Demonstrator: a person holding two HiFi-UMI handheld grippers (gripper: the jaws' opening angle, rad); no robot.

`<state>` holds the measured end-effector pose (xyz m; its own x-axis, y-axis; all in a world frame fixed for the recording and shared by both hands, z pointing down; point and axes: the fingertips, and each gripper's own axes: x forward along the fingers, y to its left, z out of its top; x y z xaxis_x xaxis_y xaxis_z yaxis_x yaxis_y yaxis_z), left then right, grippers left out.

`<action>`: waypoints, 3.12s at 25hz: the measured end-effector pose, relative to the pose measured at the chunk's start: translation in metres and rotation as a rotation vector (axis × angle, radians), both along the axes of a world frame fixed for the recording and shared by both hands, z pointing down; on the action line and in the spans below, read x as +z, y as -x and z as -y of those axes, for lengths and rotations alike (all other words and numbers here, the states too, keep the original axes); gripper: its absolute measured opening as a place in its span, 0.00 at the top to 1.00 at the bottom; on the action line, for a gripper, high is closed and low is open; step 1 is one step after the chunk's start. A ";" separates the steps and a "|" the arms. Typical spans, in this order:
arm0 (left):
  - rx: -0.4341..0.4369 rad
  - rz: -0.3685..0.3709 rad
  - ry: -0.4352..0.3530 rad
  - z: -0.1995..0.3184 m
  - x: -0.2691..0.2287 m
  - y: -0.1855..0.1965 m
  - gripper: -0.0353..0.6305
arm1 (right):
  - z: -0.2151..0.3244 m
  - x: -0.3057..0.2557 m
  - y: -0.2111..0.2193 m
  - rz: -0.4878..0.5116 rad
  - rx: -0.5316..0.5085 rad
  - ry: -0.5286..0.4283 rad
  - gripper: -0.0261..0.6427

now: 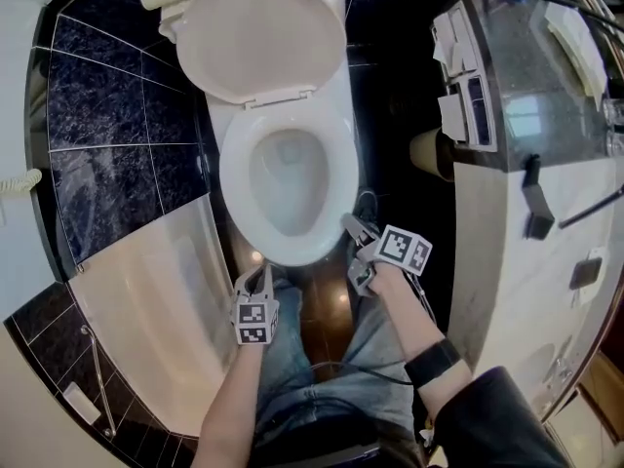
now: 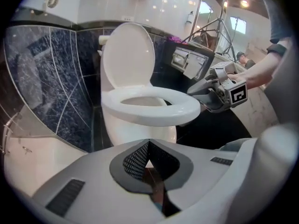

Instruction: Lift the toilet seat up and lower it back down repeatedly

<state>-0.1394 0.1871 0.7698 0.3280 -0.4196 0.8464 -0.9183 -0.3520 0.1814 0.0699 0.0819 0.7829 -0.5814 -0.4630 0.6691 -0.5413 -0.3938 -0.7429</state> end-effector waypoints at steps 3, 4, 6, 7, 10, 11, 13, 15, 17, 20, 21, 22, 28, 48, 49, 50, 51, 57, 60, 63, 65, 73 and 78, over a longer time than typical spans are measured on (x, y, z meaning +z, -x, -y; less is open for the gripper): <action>0.013 -0.043 -0.005 0.015 -0.002 -0.021 0.95 | 0.003 -0.006 0.003 0.016 0.018 0.006 0.79; 0.007 -0.049 -0.012 0.020 -0.004 -0.025 0.95 | 0.004 -0.008 0.004 0.022 0.026 0.007 0.79; -0.005 -0.050 -0.021 0.025 -0.007 -0.027 0.95 | 0.006 -0.012 0.003 0.017 0.019 0.002 0.79; -0.010 -0.054 -0.023 0.028 -0.011 -0.028 0.95 | 0.007 -0.016 0.003 0.006 0.003 -0.006 0.79; -0.026 -0.060 -0.037 0.036 -0.025 -0.028 0.95 | 0.014 -0.026 0.002 -0.003 -0.021 -0.029 0.79; -0.033 -0.054 -0.045 0.037 -0.027 -0.025 0.95 | 0.016 -0.029 0.003 -0.001 -0.020 -0.031 0.79; -0.048 -0.044 -0.059 0.041 -0.031 -0.021 0.95 | 0.019 -0.035 0.003 0.003 -0.016 -0.031 0.78; -0.059 -0.055 -0.066 0.048 -0.044 -0.022 0.95 | 0.023 -0.044 0.003 0.010 -0.011 -0.034 0.78; -0.074 -0.065 -0.080 0.058 -0.057 -0.023 0.95 | 0.029 -0.054 0.004 0.019 -0.006 -0.045 0.78; -0.109 -0.068 -0.111 0.073 -0.075 -0.019 0.95 | 0.040 -0.072 0.003 0.026 0.002 -0.065 0.78; -0.122 -0.076 -0.120 0.080 -0.082 -0.020 0.95 | 0.045 -0.079 0.003 0.028 0.003 -0.073 0.78; -0.137 -0.082 -0.131 0.087 -0.089 -0.019 0.95 | 0.049 -0.087 0.004 0.031 0.003 -0.084 0.79; -0.182 -0.089 -0.214 0.137 -0.131 -0.015 0.95 | 0.073 -0.136 0.004 0.059 0.001 -0.152 0.82; -0.203 -0.021 -0.492 0.340 -0.226 0.004 0.95 | 0.155 -0.214 -0.008 -0.506 -0.633 -0.627 0.94; -0.203 -0.016 -0.499 0.347 -0.227 0.005 0.95 | 0.158 -0.216 -0.008 -0.518 -0.639 -0.637 0.94; -0.203 -0.011 -0.505 0.355 -0.228 0.006 0.95 | 0.161 -0.218 -0.009 -0.530 -0.645 -0.648 0.94; -0.203 -0.006 -0.511 0.363 -0.229 0.007 0.95 | 0.165 -0.218 -0.011 -0.547 -0.652 -0.660 0.94; -0.200 0.023 -0.540 0.408 -0.231 0.011 0.95 | 0.184 -0.226 -0.026 -0.602 -0.663 -0.707 0.94; -0.201 0.035 -0.533 0.427 -0.228 0.013 0.95 | 0.189 -0.227 -0.036 -0.605 -0.657 -0.706 0.94; -0.230 0.027 -0.518 0.439 -0.225 0.017 0.95 | 0.193 -0.228 -0.043 -0.604 -0.654 -0.706 0.94; -0.245 0.026 -0.511 0.440 -0.225 0.019 0.95 | 0.195 -0.230 -0.045 -0.600 -0.653 -0.708 0.94; -0.186 0.023 -0.494 0.401 -0.245 0.002 0.95 | 0.195 -0.250 -0.041 -0.597 -0.645 -0.723 0.94; -0.123 0.014 -0.487 0.350 -0.274 -0.008 0.95 | 0.181 -0.279 -0.030 -0.594 -0.644 -0.750 0.94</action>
